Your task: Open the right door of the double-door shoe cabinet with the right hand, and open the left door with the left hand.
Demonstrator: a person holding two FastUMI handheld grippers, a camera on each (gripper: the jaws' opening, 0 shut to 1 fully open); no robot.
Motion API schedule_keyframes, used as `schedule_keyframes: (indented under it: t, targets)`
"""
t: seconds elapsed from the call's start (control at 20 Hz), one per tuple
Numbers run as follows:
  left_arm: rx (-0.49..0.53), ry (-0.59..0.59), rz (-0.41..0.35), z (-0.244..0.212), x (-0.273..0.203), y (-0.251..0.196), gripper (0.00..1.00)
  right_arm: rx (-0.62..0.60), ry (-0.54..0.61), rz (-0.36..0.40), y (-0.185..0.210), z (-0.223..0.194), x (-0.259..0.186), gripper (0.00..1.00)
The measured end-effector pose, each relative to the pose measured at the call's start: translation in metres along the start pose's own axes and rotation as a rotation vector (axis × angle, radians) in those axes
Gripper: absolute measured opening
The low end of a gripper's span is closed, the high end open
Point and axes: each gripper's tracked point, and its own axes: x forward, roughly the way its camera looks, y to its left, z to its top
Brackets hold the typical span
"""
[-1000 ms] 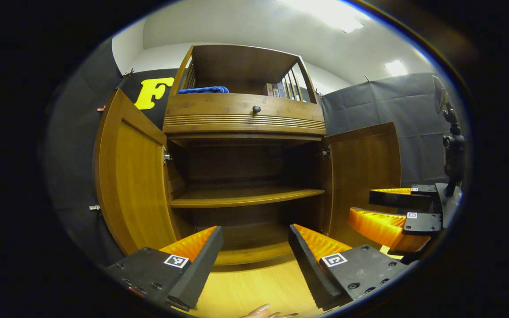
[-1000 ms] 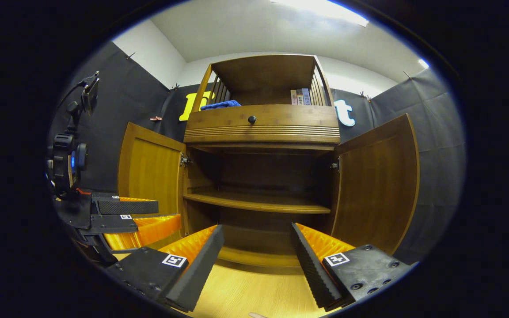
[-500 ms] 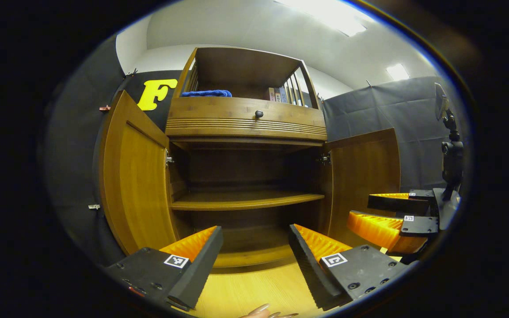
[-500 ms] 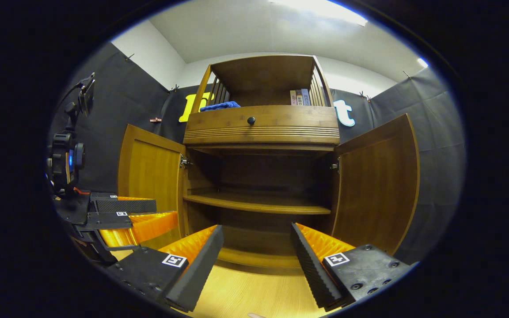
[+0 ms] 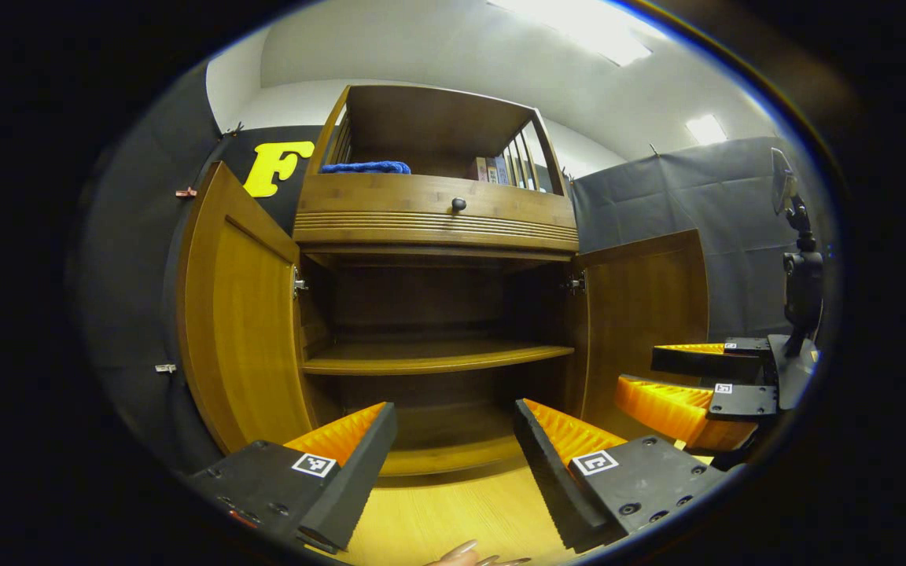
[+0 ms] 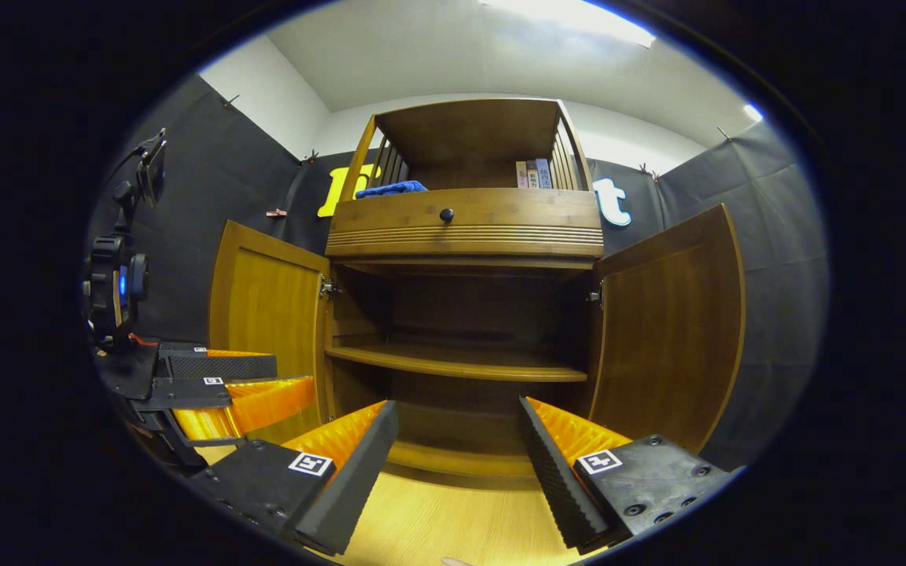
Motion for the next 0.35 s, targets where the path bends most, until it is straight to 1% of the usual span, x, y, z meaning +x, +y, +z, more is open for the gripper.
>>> schedule_keyframes:
  t: [0.05, 0.35]
  targets:
    - [0.000, 0.000, 0.001, 0.0005, -0.0002, 0.0005, 0.94, 0.001, 0.001, -0.001, 0.0000, 0.0000, -0.0001, 0.96]
    - [0.002, 0.001, -0.001, -0.0009, -0.0012, 0.0018, 0.93, -0.008, 0.002, 0.001, 0.0012, -0.0001, 0.0002, 0.97]
